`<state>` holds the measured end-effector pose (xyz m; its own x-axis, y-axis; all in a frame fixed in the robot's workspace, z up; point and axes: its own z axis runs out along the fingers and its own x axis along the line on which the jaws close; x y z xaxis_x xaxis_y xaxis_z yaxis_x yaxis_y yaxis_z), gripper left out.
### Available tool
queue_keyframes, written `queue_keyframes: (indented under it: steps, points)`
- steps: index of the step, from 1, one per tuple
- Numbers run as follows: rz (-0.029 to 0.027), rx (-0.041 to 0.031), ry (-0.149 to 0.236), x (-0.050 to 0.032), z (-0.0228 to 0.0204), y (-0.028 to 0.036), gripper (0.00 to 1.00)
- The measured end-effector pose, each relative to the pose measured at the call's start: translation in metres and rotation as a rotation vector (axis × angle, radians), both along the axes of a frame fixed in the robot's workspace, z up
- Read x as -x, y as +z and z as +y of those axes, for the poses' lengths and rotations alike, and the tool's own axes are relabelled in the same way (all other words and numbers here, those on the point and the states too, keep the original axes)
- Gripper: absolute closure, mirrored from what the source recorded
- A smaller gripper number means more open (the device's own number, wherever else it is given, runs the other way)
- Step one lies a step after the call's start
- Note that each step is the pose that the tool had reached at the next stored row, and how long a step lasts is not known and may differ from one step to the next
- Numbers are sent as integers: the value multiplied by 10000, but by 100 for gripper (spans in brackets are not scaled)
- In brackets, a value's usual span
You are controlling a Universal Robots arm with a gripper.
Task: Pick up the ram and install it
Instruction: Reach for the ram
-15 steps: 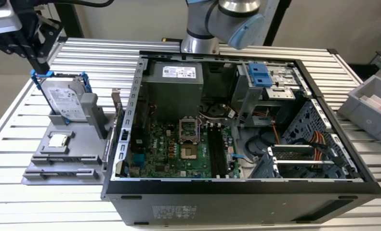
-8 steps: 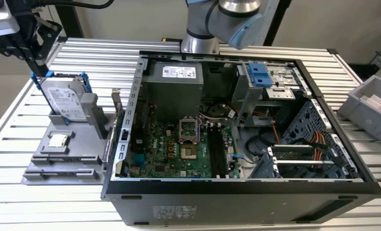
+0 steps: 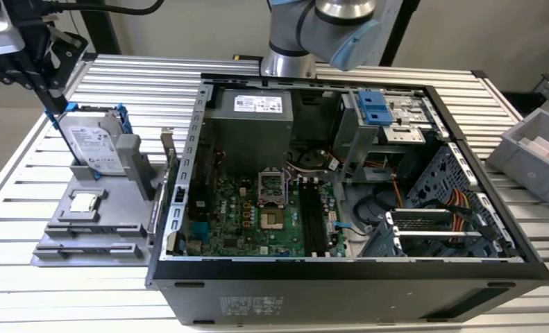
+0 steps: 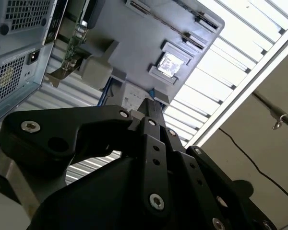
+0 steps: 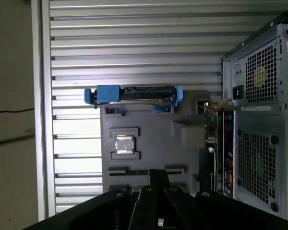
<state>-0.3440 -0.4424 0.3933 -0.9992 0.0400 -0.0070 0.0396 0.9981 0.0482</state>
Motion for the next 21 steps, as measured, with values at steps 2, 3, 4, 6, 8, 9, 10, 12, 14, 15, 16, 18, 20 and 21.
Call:
queue_keyframes:
  steps: [2,3,4,6,8,9,10,12,14,15,16,18,20,21]
  points:
    - [0,0,2,0,-18,0,100]
    - [-1,0,2,0,-27,0,100]
    - [-1,0,2,1,-36,0,100]
    - [0,0,3,1,-54,0,100]
    - [-1,-1,3,2,-73,-1,100]
    - [-1,0,4,2,-83,0,100]
    - [-1,0,4,3,-93,0,100]
    - [0,0,4,3,-113,0,100]
    - [0,0,5,4,-135,0,100]
    - [0,0,5,5,-146,0,100]
    - [0,0,6,5,-156,0,100]
    - [0,0,6,5,-177,0,100]
    - [-1,0,7,6,-197,-1,100]
    - [-1,0,8,6,-208,0,100]
